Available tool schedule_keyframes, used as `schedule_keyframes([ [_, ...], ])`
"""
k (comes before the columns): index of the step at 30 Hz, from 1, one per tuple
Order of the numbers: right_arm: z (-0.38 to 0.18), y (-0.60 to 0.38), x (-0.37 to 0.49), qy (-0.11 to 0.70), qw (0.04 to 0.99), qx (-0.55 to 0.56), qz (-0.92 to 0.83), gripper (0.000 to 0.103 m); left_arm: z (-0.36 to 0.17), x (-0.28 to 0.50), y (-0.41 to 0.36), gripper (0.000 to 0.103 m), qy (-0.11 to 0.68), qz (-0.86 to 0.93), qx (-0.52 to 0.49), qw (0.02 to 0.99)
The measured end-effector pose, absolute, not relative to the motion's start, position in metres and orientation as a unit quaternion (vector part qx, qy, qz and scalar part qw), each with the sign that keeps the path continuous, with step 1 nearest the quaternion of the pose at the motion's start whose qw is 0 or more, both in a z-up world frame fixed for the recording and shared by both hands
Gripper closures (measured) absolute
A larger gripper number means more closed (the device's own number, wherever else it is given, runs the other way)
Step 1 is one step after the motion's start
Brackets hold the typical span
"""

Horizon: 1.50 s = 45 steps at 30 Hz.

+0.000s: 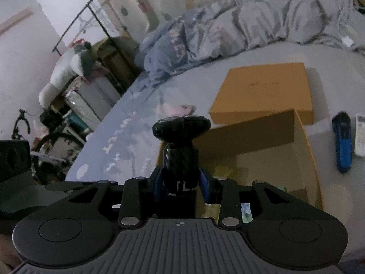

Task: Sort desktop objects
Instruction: 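Lower the flashlight into the box beside the tissue pack and open the right gripper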

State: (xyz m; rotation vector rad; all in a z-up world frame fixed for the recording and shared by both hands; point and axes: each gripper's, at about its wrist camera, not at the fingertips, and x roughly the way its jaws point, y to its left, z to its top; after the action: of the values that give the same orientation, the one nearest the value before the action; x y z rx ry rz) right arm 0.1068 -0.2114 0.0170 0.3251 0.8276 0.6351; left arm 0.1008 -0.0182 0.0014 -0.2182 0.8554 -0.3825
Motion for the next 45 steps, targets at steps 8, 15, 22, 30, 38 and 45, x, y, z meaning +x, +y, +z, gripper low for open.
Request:
schedule_keyframes([
  [8, -0.017, -0.229, 0.109, 0.412, 0.851, 0.157, 0.286, 0.065, -0.028, 0.107, -0.036, 0.069, 0.431, -0.19, -0.095, 0.877],
  [15, -0.037, -0.242, 0.111, 0.417, 0.849, 0.171, 0.275, 0.065, -0.043, 0.109, -0.044, 0.069, 0.437, -0.194, -0.093, 0.873],
  [22, -0.051, -0.251, 0.116, 0.421, 0.847, 0.183, 0.267, 0.065, -0.052, 0.109, -0.049, 0.069, 0.436, -0.198, -0.092, 0.873],
  [30, -0.062, -0.254, 0.122, 0.422, 0.85, 0.182, 0.256, 0.065, -0.066, 0.114, -0.051, 0.069, 0.434, -0.2, -0.093, 0.873],
  [38, -0.083, -0.249, 0.129, 0.442, 0.848, 0.163, 0.243, 0.065, -0.088, 0.121, -0.057, 0.069, 0.451, -0.197, -0.094, 0.865],
  [45, -0.095, -0.25, 0.135, 0.457, 0.844, 0.159, 0.234, 0.065, -0.099, 0.129, -0.057, 0.069, 0.46, -0.205, -0.098, 0.858],
])
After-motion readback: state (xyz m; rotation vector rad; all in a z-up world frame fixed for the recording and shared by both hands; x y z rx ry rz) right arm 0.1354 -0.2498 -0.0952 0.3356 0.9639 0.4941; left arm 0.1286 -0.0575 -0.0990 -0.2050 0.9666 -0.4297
